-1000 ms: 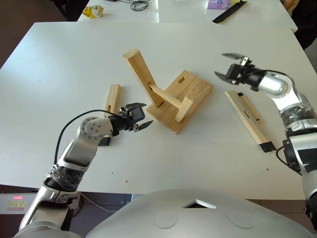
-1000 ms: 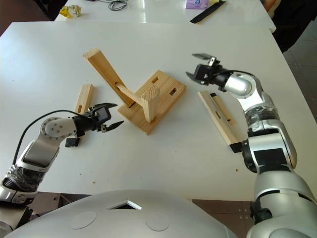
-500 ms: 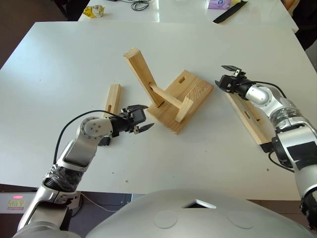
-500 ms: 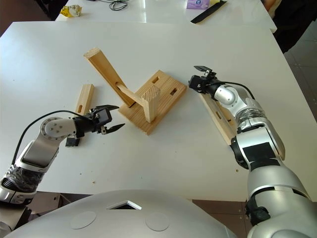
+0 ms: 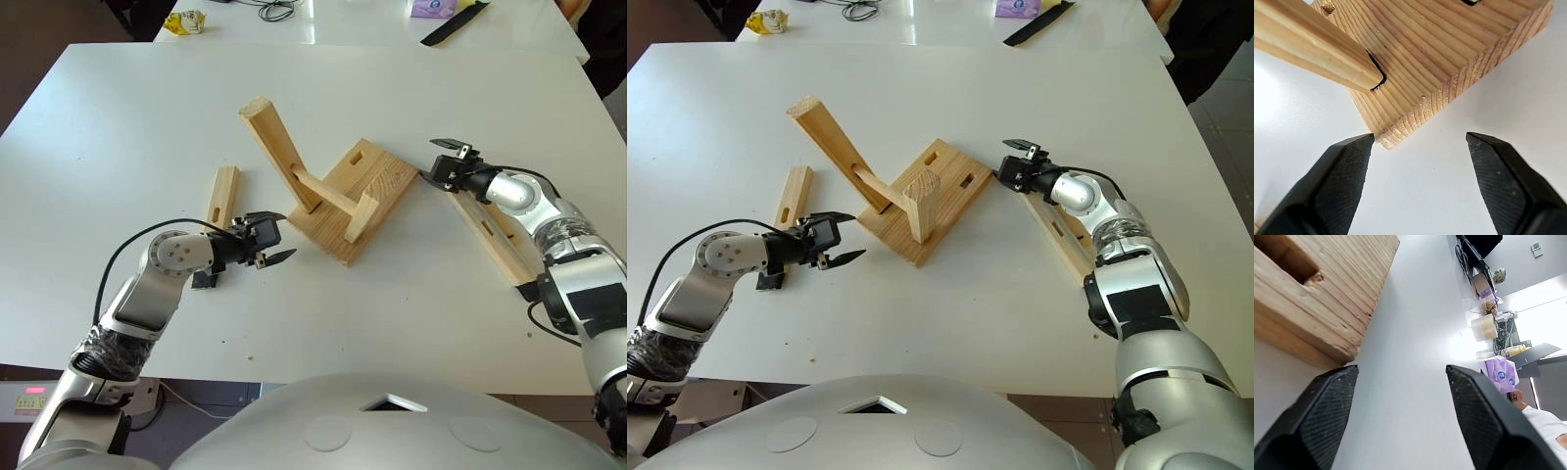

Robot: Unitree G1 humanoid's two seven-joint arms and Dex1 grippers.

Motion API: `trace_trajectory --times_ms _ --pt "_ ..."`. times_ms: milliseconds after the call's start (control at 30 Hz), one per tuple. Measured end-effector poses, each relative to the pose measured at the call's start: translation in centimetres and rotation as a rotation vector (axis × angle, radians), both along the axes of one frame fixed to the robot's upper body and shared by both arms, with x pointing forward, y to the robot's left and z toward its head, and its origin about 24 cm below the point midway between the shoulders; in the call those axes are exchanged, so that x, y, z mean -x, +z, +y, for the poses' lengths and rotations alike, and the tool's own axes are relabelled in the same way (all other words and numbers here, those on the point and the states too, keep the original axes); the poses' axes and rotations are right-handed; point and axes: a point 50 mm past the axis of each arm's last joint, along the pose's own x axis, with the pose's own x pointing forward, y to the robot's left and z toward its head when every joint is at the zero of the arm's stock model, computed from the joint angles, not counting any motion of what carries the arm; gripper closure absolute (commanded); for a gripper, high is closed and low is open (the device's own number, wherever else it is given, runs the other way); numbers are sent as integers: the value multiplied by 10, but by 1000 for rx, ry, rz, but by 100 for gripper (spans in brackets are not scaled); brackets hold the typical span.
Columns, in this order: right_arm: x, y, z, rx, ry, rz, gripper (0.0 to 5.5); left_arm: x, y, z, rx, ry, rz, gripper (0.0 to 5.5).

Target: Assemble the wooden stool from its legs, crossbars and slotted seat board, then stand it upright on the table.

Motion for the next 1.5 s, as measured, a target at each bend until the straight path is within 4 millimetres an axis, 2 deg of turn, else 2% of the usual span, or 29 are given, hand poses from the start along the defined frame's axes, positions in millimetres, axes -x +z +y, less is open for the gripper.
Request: trace_trajectory --times_ms 200,333,467,633,733,900,1067,1200,1500 --pt "2 9 13 -41 130 -8 219 -1 -4 3 -11 19 6 200" --pt "5 8 19 -56 169 2 219 -2 -4 4 -12 24 5 200" --pt "1 11 8 -20 106 0 219 -3 -4 4 -14 20 -2 200" --pt "-14 27 -6 -13 -16 -16 219 -4 -4 4 -16 17 -5 200" --pt "-26 31 -12 -68 -192 6 219 -4 -4 2 -14 13 -5 200" --pt "-38 26 -17 -419 -533 215 219 -4 -4 -1 -5 8 -5 200" --pt "-44 25 1 -781 -614 491 219 -4 -4 -1 -5 9 -4 200" --pt "-46 28 15 -888 -608 609 219 -4 -5 -1 -3 11 -3 200" --pt "-40 12 34 -862 -627 779 219 -4 -5 -2 -4 15 -2 200"
